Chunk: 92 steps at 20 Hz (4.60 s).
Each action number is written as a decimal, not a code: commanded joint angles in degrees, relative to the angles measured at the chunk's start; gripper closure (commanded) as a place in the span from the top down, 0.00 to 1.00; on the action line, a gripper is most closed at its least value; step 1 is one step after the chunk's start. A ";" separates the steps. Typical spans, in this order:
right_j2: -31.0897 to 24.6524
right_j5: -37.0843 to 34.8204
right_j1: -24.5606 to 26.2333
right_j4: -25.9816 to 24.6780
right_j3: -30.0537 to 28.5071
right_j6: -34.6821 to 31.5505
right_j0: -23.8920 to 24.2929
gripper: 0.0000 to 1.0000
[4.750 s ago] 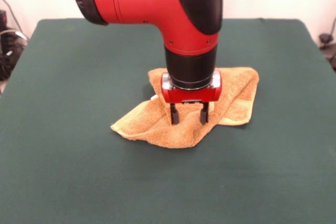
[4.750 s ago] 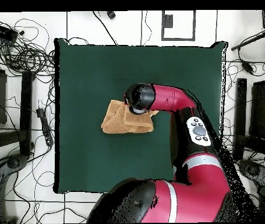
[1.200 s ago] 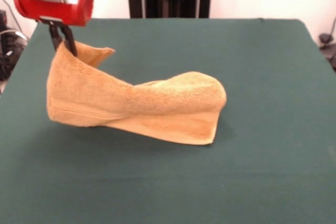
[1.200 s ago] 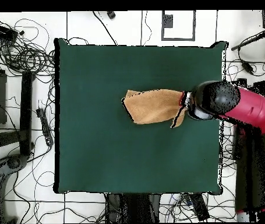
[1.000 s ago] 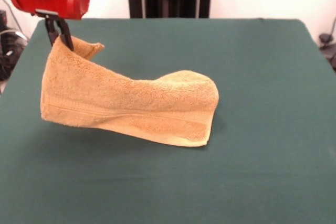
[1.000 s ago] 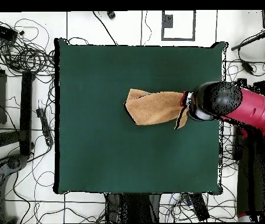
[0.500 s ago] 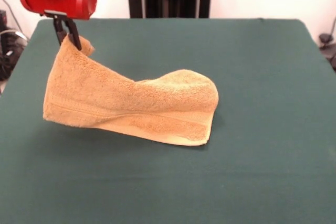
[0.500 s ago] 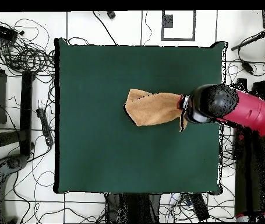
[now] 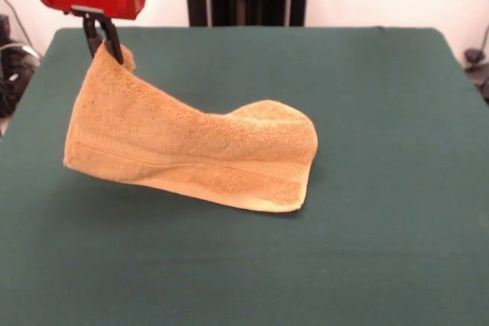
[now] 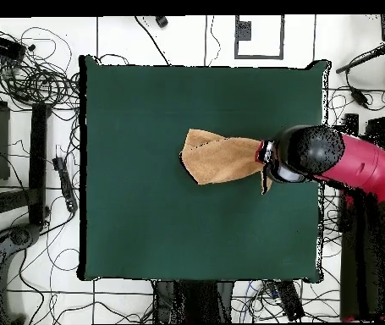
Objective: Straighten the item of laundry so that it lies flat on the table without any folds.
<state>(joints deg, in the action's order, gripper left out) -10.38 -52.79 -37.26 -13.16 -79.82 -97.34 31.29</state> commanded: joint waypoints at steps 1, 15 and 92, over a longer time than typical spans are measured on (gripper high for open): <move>-1.49 -3.84 -2.57 -0.73 -8.79 0.44 -2.64 0.00; -1.81 6.06 -3.00 -2.67 -13.94 -1.49 -2.13 0.00; -3.98 10.73 -3.06 -3.42 -16.46 2.09 0.51 0.00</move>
<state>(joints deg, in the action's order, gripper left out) -10.37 -43.20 -42.23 -15.06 -90.63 -97.34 31.91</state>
